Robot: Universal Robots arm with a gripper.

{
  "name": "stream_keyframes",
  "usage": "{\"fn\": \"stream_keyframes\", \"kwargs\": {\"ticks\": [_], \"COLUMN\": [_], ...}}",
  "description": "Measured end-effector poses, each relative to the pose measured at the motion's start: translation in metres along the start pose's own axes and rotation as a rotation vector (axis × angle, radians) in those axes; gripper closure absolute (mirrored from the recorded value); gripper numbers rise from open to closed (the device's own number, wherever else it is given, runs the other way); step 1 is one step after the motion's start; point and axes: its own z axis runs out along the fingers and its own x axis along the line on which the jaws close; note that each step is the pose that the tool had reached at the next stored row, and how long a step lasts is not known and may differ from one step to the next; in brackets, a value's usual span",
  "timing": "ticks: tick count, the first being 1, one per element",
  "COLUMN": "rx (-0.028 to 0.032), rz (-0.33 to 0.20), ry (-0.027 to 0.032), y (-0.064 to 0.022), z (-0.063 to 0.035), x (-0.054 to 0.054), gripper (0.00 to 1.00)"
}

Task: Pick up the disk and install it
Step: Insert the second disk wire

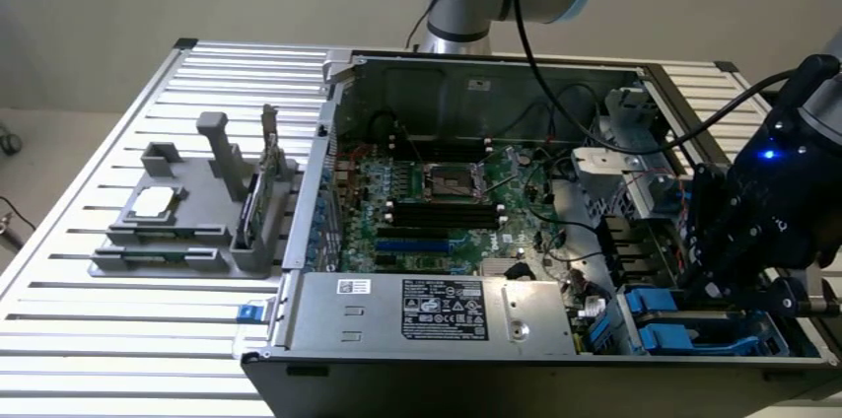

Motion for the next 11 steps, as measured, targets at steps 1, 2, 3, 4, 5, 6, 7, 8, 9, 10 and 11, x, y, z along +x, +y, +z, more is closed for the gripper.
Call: {"fn": "stream_keyframes", "kwargs": {"ticks": [1,2,3,4,5,6,7,8,9,10,11], "rx": [-0.0001,-0.0002,-0.0001,0.0000,0.0000,0.0001,0.0002,0.0004,0.0005,0.0006,0.0007], "rz": [0.000,0.001,0.001,0.001,0.002,0.002,0.002,0.003,0.003,0.003,0.003], "ry": [0.0009,0.0016,0.0031,0.0029,0.0022,0.0028,0.0029,0.0032,0.0034,0.0038,0.0045], "y": [0.0001,0.0001,0.0000,0.0000,0.0000,0.0000,0.0000,0.0000,0.0000,-0.0003,-0.0009], "z": [0.0002,0.0002,0.0005,-0.0003,-0.0021,-0.0040,-0.0061,-0.0087,-0.0113,-0.0135,-0.0154], "x": [0.000,0.000,0.000,0.000,0.000,0.000,0.000,0.000,0.000,0.000,0.000], "gripper": [0.84,0.82,0.82,0.75,0.75,0.75,0.75,0.75,0.75,0.75,0.75]}}
